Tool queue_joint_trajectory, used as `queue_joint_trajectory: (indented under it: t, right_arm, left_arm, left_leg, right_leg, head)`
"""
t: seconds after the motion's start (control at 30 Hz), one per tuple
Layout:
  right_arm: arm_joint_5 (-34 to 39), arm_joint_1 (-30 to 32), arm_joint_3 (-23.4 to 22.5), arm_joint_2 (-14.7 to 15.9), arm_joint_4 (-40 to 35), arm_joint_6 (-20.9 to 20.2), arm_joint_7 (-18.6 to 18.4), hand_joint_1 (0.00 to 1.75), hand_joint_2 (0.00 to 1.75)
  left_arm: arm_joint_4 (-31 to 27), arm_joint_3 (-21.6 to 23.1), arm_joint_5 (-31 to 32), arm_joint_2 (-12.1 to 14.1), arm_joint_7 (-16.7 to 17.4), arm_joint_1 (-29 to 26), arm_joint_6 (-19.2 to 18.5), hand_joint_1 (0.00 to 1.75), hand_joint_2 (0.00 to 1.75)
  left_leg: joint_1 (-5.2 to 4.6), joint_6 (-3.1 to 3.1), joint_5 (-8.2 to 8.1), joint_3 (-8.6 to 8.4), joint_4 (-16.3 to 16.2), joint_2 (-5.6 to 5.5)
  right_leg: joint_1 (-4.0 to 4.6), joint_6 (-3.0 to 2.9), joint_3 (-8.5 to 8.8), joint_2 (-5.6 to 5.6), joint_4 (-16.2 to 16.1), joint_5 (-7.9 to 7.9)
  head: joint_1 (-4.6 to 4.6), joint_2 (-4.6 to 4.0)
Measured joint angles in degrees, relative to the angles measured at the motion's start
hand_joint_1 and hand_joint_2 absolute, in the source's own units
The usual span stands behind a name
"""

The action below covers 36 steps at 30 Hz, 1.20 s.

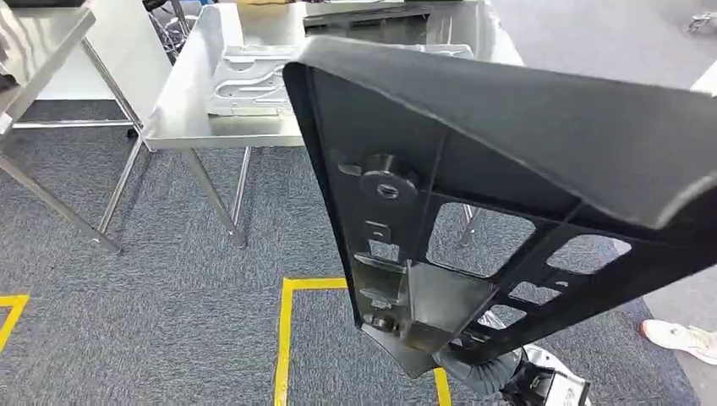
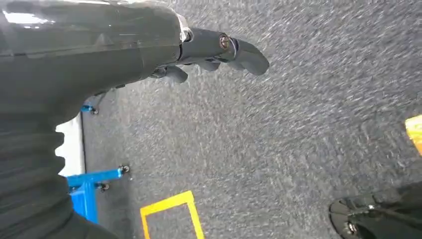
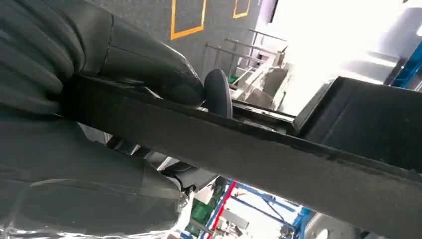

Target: Take the parts from the cabinet and place them on the table.

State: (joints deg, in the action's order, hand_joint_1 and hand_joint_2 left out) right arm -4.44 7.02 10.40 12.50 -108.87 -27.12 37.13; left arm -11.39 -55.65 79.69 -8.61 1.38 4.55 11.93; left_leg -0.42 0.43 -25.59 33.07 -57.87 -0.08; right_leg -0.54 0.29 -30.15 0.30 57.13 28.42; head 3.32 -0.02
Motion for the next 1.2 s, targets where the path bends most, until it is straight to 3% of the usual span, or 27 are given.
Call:
queue_joint_trajectory:
  t: [0.1,0.13,0.23,0.27,0.3,0.33,0.4,0.43,0.47,0.57,0.6,0.63,0.7,0.73,0.77,0.8,0.83,0.87,0.9,0.93,0.97,1.03,1.07,1.1,1.13,1.17,1.2]
  right_arm:
    - [0.0,-0.1,0.0,-0.1,-0.1,-0.1,0.0,1.75,1.75]
    - [0.0,-0.2,0.0,-0.2,-0.1,-0.1,0.0,1.75,1.75]
    - [0.0,-0.2,0.0,-0.2,0.0,-0.1,-0.1,1.75,1.75]
    - [0.0,-0.2,0.0,-0.2,0.0,-0.1,-0.1,1.75,1.75]
    - [0.0,-0.2,0.0,-0.2,0.0,-0.1,-0.1,1.75,1.75]
    - [0.0,-0.2,0.0,-0.2,0.0,-0.1,-0.1,1.75,1.75]
    - [0.0,-0.3,0.0,-0.2,0.0,-0.1,-0.1,1.75,1.75]
    - [0.0,-0.3,0.0,-0.2,0.0,-0.1,-0.2,1.75,1.75]
    - [0.0,-0.5,0.0,-0.2,0.0,-0.1,-0.2,1.75,1.75]
    - [0.0,-0.5,0.0,-0.2,0.1,-0.2,-0.3,1.75,1.75]
    - [0.0,-0.5,0.0,-0.2,0.0,-0.2,-0.4,1.75,1.75]
    - [0.0,-0.6,0.0,-0.2,0.0,-0.2,-0.4,1.75,1.75]
    - [0.0,-0.6,0.0,-0.2,0.0,-0.2,-0.4,1.75,1.75]
    - [0.0,-0.6,0.0,-0.2,0.0,-0.3,-0.5,1.75,1.75]
    - [0.0,-0.6,0.0,-0.2,0.0,-0.4,-0.5,1.75,1.75]
    - [0.0,-0.5,0.1,-0.2,0.0,-0.4,-0.6,1.75,1.75]
    - [0.0,-0.5,0.1,-0.2,0.0,-0.4,-0.7,1.75,1.75]
    - [0.0,-0.5,0.1,-0.2,0.0,-0.4,-0.7,1.75,1.75]
    - [0.0,-0.5,0.1,-0.2,0.0,-0.4,-0.7,1.75,1.75]
    - [0.0,-0.5,0.1,-0.2,0.1,-0.4,-0.7,1.75,1.75]
    - [0.0,-0.7,0.1,-0.2,0.1,-0.4,-0.7,1.75,1.75]
    - [0.0,-0.6,0.1,-0.2,0.2,-0.4,-0.7,1.75,1.75]
    - [0.1,-0.5,0.1,-0.2,0.2,-0.4,-0.7,1.75,1.75]
    - [0.1,-0.5,0.1,-0.3,0.1,-0.3,-0.7,1.75,1.75]
    - [0.1,-0.4,0.0,-0.3,0.0,-0.2,-0.7,1.75,1.75]
    - [0.1,-0.6,0.0,-0.3,-0.1,-0.2,-0.6,1.75,1.75]
    - [0.1,-0.8,0.0,-0.3,-0.1,-0.2,-0.6,1.75,1.75]
  left_arm:
    - [0.0,0.0,0.0,0.0,0.1,-0.1,0.0,0.0,1.75]
    - [0.0,0.0,0.0,0.0,0.1,-0.1,0.0,0.0,1.75]
    - [0.0,0.0,0.0,0.0,0.0,0.1,0.0,0.0,1.75]
    - [0.0,0.0,0.0,0.0,0.0,0.0,0.0,0.0,1.75]
    - [0.0,0.0,0.0,0.0,0.0,-0.1,0.0,0.0,1.75]
    - [0.0,0.0,0.0,0.0,0.0,-0.1,0.0,0.0,1.75]
    - [0.0,0.0,0.0,-0.1,0.0,-0.1,0.0,0.0,1.75]
    - [0.0,0.0,0.0,-0.1,0.0,-0.1,0.0,0.0,1.75]
    - [0.0,0.0,0.0,-0.1,0.0,-0.1,0.0,0.0,1.75]
    - [0.0,0.0,0.0,-0.1,0.0,-0.1,0.0,0.0,1.75]
    - [0.0,0.0,0.0,-0.1,0.0,0.0,0.0,0.0,1.75]
    - [0.0,0.0,0.0,-0.1,0.0,0.0,0.1,0.0,1.75]
    - [0.0,0.0,0.0,-0.1,0.0,0.1,0.0,0.0,1.75]
    - [0.0,0.0,0.0,-0.1,0.0,0.1,0.1,0.0,1.75]
    - [0.0,0.0,0.0,-0.1,0.0,0.0,0.1,0.0,1.75]
    - [0.0,0.0,0.0,-0.1,0.0,-0.1,0.0,0.0,1.75]
    - [0.0,0.0,0.0,-0.1,0.0,-0.2,0.0,0.0,1.75]
    - [0.0,0.0,0.0,-0.1,0.0,-0.2,0.1,0.0,1.75]
    - [0.0,0.0,0.0,-0.1,0.0,-0.2,0.0,0.0,1.75]
    - [0.0,0.0,0.0,0.0,0.0,-0.3,0.1,0.0,1.75]
    - [0.0,-0.1,0.0,0.1,0.0,-0.3,0.1,0.0,1.75]
    - [0.0,0.0,0.0,0.1,0.0,0.0,0.1,0.0,1.75]
    - [0.0,0.0,0.0,0.1,0.0,0.0,0.1,0.0,1.75]
    - [0.0,-0.1,0.0,0.0,0.0,0.1,0.1,0.0,1.75]
    - [0.0,-0.1,0.0,0.0,0.0,0.0,0.1,0.0,1.75]
    - [0.0,-0.1,0.0,0.0,0.0,0.0,0.1,0.0,1.75]
    - [0.0,-0.1,0.0,0.0,0.0,0.0,0.1,0.0,1.75]
  left_leg:
    - [0.6,1.06,0.27,-0.84,1.1,0.06]
    - [0.58,1.41,0.18,-1.16,1.4,0.06]
    - [0.52,1.82,-0.27,-1.38,1.3,0.07]
    - [0.52,1.76,-0.48,-1.53,1.3,0.06]
    - [0.53,1.67,-0.7,-1.82,1.3,0.04]
    - [0.57,1.57,-0.98,-2.2,1.2,0.02]
    - [0.62,1.14,-1.73,-3.3,1.1,-0.02]
    - [0.39,0.82,-2.16,-3.34,1.1,0.28]
    - [0.06,0.36,-2.61,-3.6,0.7,0.29]
    - [0.14,-0.6,-3.11,-3.97,1.2,1.36]
    - [0.19,-0.92,-3.54,-4.08,1.1,1.63]
    - [0.48,-1.35,-4.44,-3.81,-0.8,1.02]
    - [0.63,-1.77,-8.16,0.09,-8.4,0.63]
    - [0.67,-1.97,-10.16,3.37,-14.1,0.62]
    - [0.66,-2.06,-10.62,5.52,-17.3,0.61]
    - [0.66,-2.03,-9.61,6.36,-17.7,0.59]
    - [0.66,-1.88,-7.3,5.89,-15.5,0.53]
    - [0.66,-1.59,-3.85,4.14,-10.6,0.25]
    - [0.63,-1.18,-0.44,1.99,-5.0,-0.84]
    - [0.68,-0.8,1.03,0.78,-1.1,-3.66]
    - [0.74,-0.58,0.32,0.32,-0.3,-4.59]
    - [0.18,-0.27,0.11,0.14,-0.3,-3.86]
    - [0.1,-0.04,0.02,0.06,-0.2,-3.47]
    - [0.73,0.35,0.22,-0.46,0.7,-3.16]
    - [0.86,0.56,0.37,-1.15,1.3,-2.73]
    - [0.88,1.07,0.14,-1.55,1.5,-2.3]
    - [0.86,1.23,0.01,-1.7,1.5,-2.08]
  right_leg:
    - [-0.1,0.95,0.45,-0.03,0.0,0.53]
    - [-0.03,1.18,-0.37,-0.11,2.1,1.62]
    - [-0.49,1.71,-8.07,-0.12,15.4,6.99]
    - [-0.64,1.87,-9.97,-0.12,18.0,7.03]
    - [-0.82,2.04,-10.27,-0.17,17.4,5.53]
    - [-0.98,2.12,-9.28,-0.25,14.5,2.98]
    - [-1.21,2.0,-4.66,-0.5,4.0,-3.26]
    - [-0.99,1.79,-3.33,-1.87,1.5,-3.14]
    - [-0.42,1.35,-3.36,-2.25,0.5,-2.78]
    - [-0.21,0.49,-3.59,-0.86,0.9,-2.35]
    - [-0.71,0.09,-3.16,-0.44,0.5,-2.5]
    - [-0.82,-0.34,-2.73,-0.19,0.3,-2.3]
    - [-0.71,-0.86,-2.35,0.19,0.3,-1.97]
    - [-0.6,-1.03,-2.18,0.7,0.4,-1.73]
    - [-0.52,-1.05,-1.99,1.21,0.4,-1.55]
    - [-0.5,-0.99,-1.73,1.83,0.4,-1.35]
    - [-0.46,-0.92,-1.34,2.48,0.4,-1.11]
    - [-0.42,-0.8,-0.81,3.13,0.4,-0.8]
    - [-0.38,-0.69,-0.26,3.71,0.4,-0.48]
    - [-0.62,-0.58,-0.21,4.02,0.4,-0.22]
    - [-0.24,-0.18,-0.33,4.54,0.6,0.0]
    - [-1.03,0.62,-0.6,5.39,0.4,0.04]
    - [-1.08,0.96,-0.54,5.78,0.2,0.02]
    - [-0.67,1.38,-0.29,5.96,0.1,0.23]
    - [-0.67,1.41,-0.25,3.94,1.0,0.53]
    - [-0.46,1.47,-1.8,1.73,4.1,2.18]
    - [-0.51,1.61,-3.55,1.03,7.2,3.6]
  head:
    - [0.0,0.0]
    - [-0.02,0.0]
    - [-0.02,0.0]
    - [0.0,0.0]
    - [-0.02,0.0]
    - [0.0,0.0]
    - [-0.02,0.0]
    - [-0.02,0.0]
    - [-0.02,0.0]
    - [-0.02,0.0]
    - [0.0,0.0]
    - [0.0,0.0]
    - [0.0,0.0]
    - [0.0,0.0]
    - [0.0,0.0]
    - [0.0,0.0]
    - [0.0,0.0]
    - [0.0,0.0]
    - [0.0,0.0]
    - [0.0,0.0]
    - [0.0,0.0]
    - [0.0,0.0]
    - [0.0,0.0]
    - [0.0,0.0]
    - [0.0,0.0]
    - [0.0,0.0]
    - [0.0,0.0]
